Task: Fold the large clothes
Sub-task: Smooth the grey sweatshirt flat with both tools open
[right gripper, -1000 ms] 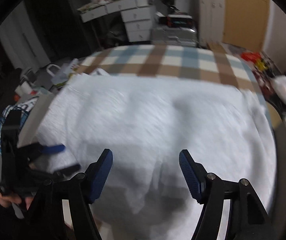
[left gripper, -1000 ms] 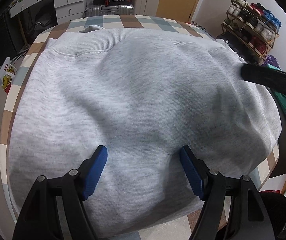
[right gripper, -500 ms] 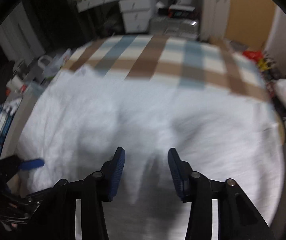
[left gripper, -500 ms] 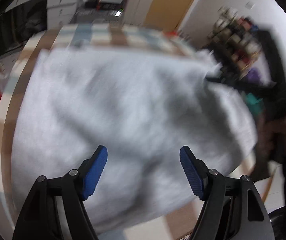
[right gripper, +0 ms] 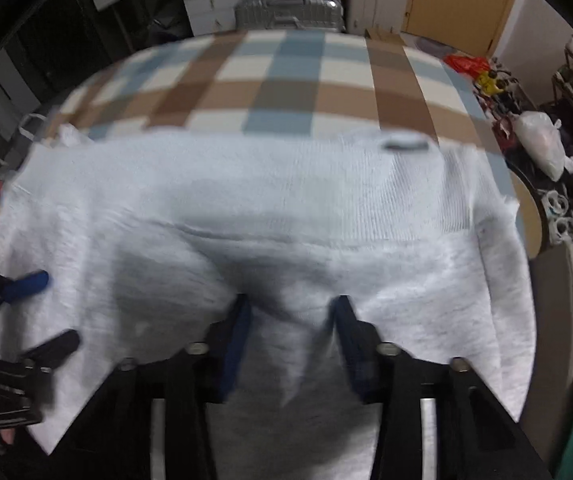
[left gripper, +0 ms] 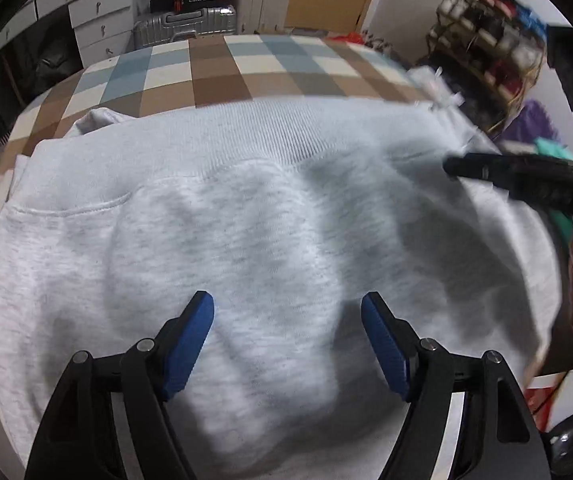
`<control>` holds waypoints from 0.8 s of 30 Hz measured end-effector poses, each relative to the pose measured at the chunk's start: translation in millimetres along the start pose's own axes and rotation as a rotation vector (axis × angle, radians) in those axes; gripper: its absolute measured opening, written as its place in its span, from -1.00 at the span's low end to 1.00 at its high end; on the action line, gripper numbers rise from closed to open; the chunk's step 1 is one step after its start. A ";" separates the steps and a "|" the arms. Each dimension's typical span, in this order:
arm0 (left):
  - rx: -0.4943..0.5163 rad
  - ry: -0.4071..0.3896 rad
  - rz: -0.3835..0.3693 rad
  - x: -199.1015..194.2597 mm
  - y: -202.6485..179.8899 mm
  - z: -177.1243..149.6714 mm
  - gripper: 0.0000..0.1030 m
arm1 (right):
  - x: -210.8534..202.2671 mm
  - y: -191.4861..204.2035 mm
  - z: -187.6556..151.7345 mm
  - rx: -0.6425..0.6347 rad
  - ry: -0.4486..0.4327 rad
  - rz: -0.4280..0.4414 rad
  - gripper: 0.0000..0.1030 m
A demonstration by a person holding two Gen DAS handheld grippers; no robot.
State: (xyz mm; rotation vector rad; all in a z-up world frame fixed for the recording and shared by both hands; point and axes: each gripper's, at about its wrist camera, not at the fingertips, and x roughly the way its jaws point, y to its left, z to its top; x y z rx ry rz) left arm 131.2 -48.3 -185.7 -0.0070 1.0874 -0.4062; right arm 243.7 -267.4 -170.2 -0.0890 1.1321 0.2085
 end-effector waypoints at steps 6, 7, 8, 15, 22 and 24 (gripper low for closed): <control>-0.039 -0.001 0.025 6.8 19.6 -4.5 0.40 | 9.0 50.2 34.6 -0.087 -0.028 0.136 -0.25; -0.038 0.000 0.023 8.8 19.8 -2.5 0.40 | 27.0 60.0 37.9 -0.096 0.005 0.135 -0.32; -0.035 -0.001 0.021 8.8 20.8 -3.0 0.40 | 45.8 67.8 38.4 -0.103 0.028 0.096 -0.32; -0.023 -0.023 -0.001 -1.7 24.2 -7.6 0.40 | 40.2 54.5 41.4 -0.087 0.059 0.100 -0.39; 0.185 -0.126 -0.099 -37.1 -17.1 -28.8 0.40 | -46.6 32.8 -55.3 -0.100 -0.005 0.238 -0.31; 0.216 -0.046 -0.049 -17.9 -27.8 -39.9 0.40 | -44.2 47.5 -77.5 -0.153 -0.003 0.220 -0.31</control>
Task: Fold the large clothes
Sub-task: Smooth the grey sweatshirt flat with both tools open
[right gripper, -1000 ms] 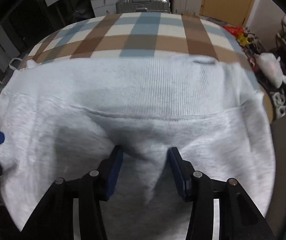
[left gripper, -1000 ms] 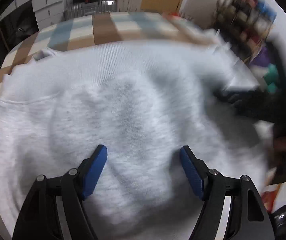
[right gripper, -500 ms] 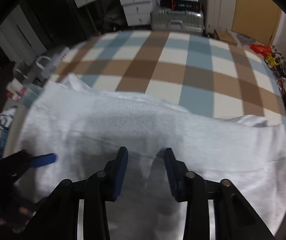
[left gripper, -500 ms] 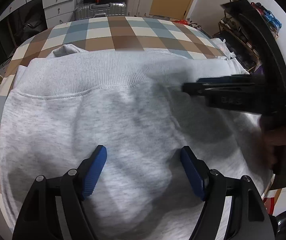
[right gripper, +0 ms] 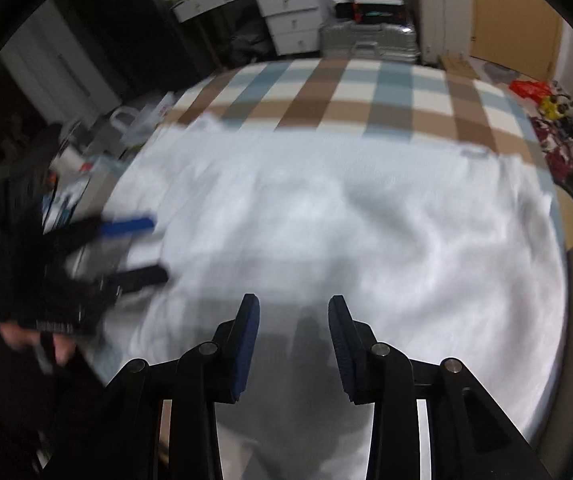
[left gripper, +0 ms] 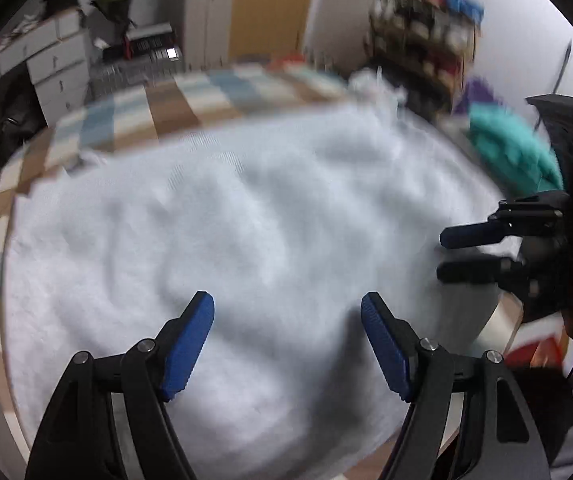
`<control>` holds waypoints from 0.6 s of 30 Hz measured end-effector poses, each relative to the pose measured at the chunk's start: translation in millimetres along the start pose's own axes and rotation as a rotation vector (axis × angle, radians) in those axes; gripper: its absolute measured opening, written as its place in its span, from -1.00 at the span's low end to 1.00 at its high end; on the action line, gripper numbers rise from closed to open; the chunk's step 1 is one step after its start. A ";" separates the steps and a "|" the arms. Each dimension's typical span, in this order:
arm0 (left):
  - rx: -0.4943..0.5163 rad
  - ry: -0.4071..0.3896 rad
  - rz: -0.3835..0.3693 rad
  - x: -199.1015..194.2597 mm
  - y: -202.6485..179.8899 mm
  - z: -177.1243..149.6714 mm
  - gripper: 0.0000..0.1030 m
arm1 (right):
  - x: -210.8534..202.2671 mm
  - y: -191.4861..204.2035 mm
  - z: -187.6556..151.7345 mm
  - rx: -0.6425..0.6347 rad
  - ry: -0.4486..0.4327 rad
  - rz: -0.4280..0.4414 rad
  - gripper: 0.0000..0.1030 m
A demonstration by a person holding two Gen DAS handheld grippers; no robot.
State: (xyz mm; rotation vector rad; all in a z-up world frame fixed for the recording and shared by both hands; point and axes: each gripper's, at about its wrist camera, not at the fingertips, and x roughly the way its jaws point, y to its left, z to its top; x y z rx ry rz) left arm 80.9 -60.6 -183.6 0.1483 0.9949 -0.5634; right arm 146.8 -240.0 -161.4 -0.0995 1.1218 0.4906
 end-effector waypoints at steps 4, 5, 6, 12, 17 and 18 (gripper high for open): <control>-0.033 0.019 0.106 20.2 -5.8 -9.0 0.53 | 35.9 4.3 -41.7 0.029 -0.070 -0.033 -0.31; -0.043 0.015 0.117 21.2 -5.3 -7.9 0.60 | 35.6 3.1 -44.8 0.062 -0.097 -0.030 -0.31; -0.085 0.004 0.112 19.4 -1.9 -8.3 0.60 | 34.8 4.6 -43.8 0.081 -0.100 -0.039 -0.31; -0.141 -0.099 -0.027 -37.8 -9.8 -27.5 0.51 | -13.6 13.0 -40.9 0.123 -0.135 -0.061 -0.34; -0.123 0.020 0.124 2.4 -20.0 -39.0 0.63 | 1.3 -13.1 -75.7 0.220 -0.046 -0.108 -0.27; -0.114 0.017 0.145 3.2 -22.2 -37.5 0.67 | 7.7 -23.8 -82.9 0.294 -0.070 -0.056 -0.25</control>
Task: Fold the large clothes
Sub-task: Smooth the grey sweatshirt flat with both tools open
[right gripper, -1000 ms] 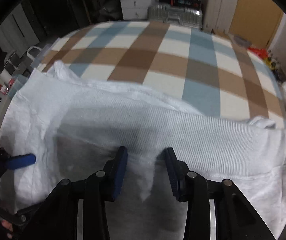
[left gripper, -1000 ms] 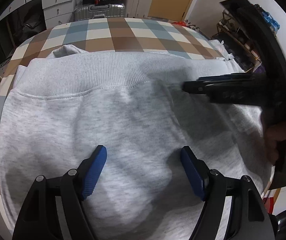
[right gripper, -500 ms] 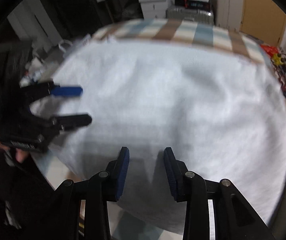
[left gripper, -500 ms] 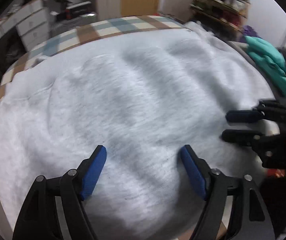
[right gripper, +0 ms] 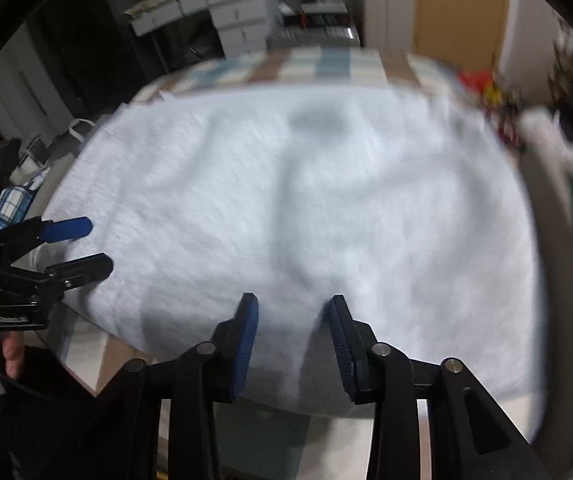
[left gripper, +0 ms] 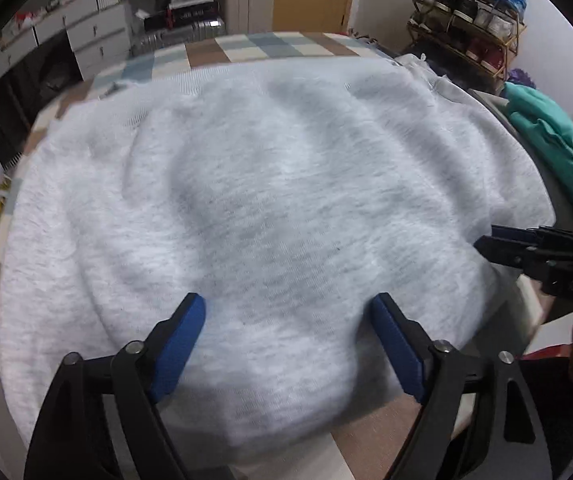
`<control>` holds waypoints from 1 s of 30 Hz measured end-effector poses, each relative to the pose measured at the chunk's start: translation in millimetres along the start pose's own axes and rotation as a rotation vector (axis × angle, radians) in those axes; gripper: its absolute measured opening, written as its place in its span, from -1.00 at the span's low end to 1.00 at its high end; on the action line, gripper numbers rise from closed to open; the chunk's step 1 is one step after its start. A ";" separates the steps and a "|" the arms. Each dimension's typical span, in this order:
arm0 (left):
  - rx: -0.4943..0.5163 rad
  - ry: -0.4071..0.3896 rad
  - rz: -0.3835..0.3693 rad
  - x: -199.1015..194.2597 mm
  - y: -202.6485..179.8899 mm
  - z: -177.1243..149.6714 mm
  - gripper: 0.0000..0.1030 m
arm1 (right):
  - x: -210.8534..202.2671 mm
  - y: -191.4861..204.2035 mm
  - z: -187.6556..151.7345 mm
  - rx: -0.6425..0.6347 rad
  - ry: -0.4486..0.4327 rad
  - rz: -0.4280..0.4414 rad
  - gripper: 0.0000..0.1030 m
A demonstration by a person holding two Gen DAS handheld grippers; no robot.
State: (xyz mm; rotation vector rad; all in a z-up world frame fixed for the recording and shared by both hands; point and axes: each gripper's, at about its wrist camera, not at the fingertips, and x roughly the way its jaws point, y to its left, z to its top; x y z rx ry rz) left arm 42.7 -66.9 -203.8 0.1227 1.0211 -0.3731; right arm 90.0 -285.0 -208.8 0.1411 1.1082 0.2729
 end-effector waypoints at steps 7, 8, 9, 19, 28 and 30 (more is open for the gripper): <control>-0.093 -0.082 -0.038 -39.6 41.5 6.5 0.63 | -24.5 0.5 5.0 -0.002 -0.032 -0.001 -0.26; -0.116 -0.090 -0.012 -44.4 52.9 4.5 0.63 | -33.9 -3.6 6.9 0.010 -0.064 0.004 -0.25; -0.152 -0.053 0.016 -38.1 68.6 2.6 0.62 | -43.5 -12.3 9.3 0.029 -0.094 -0.003 -0.25; -0.252 0.008 0.090 -13.4 103.4 2.8 0.45 | -22.7 -43.9 5.6 -0.036 0.028 -0.199 -0.28; -0.209 0.025 -0.036 25.5 80.6 60.8 0.49 | -17.1 -1.1 101.0 -0.201 -0.082 -0.191 -0.12; -0.189 0.138 -0.005 57.1 73.5 58.7 0.58 | 6.7 6.2 116.3 -0.230 -0.054 -0.248 -0.13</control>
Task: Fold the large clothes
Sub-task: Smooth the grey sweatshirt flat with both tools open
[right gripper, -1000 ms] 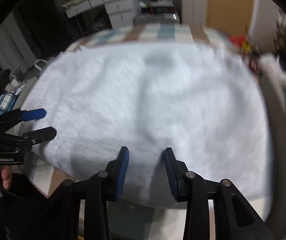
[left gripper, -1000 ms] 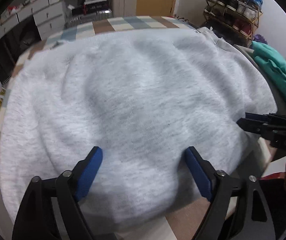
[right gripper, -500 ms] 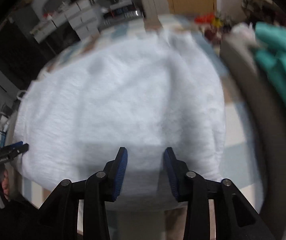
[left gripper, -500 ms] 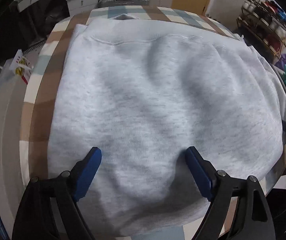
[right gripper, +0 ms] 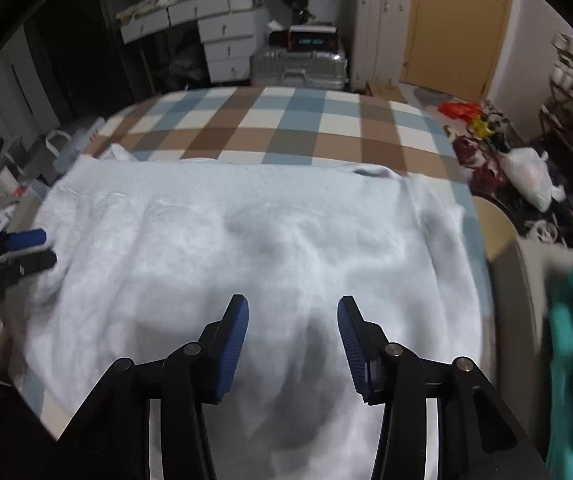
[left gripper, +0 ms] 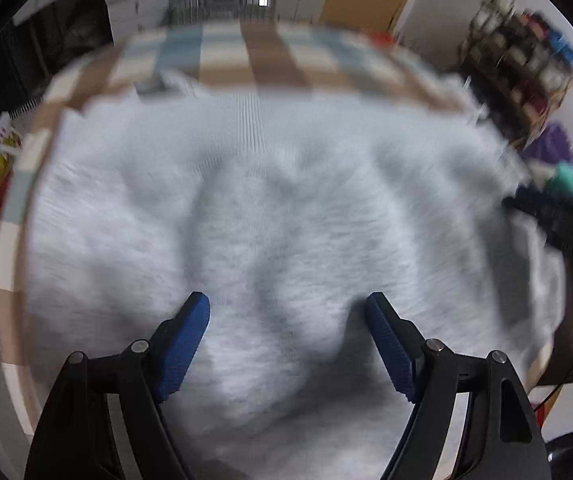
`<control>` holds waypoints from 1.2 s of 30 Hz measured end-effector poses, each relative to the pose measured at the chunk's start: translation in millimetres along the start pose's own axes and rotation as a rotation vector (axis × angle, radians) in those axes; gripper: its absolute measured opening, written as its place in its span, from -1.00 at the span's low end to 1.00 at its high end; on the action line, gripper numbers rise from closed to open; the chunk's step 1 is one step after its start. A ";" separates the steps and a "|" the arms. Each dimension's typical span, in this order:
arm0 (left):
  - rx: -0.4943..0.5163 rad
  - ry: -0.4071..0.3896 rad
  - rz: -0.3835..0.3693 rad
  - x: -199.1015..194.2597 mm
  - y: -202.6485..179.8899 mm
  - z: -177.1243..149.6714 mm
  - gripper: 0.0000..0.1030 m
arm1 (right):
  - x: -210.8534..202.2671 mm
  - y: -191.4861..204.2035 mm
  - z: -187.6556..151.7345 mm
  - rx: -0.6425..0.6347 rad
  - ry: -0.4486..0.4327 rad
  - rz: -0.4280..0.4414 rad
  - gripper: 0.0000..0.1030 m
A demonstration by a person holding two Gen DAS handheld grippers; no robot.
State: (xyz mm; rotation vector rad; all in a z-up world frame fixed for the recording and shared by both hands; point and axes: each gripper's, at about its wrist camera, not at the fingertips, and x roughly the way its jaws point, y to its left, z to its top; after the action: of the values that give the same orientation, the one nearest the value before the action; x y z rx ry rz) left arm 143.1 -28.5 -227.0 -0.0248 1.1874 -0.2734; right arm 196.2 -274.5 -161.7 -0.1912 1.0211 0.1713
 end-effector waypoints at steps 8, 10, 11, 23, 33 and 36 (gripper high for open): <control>0.052 -0.005 0.069 5.1 -6.6 8.8 0.78 | 58.6 -5.2 33.6 -0.042 0.126 0.003 -0.11; 0.052 -0.012 0.073 6.3 -8.3 8.8 0.78 | 52.8 -20.5 48.9 0.048 0.053 0.038 -0.11; 0.057 -0.017 0.077 9.2 -8.3 11.4 0.79 | 59.3 -23.9 55.0 0.061 0.045 0.019 -0.11; 0.062 -0.055 0.069 -0.4 -10.0 0.2 0.83 | 81.3 -50.7 68.6 0.028 0.126 -0.052 -0.12; 0.087 -0.083 0.094 -8.7 -14.2 -9.1 0.83 | 22.9 -4.4 -17.6 0.000 0.202 0.027 -0.08; 0.101 -0.093 0.124 -16.6 -16.0 -5.8 0.80 | 33.2 0.4 -41.4 0.017 0.173 -0.020 -0.07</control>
State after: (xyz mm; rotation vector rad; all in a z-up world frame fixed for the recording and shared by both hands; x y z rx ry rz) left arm 128.9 -39.6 -211.5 0.1231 1.0768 -0.2204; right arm 178.8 -282.2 -211.3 -0.2033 1.1922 0.1298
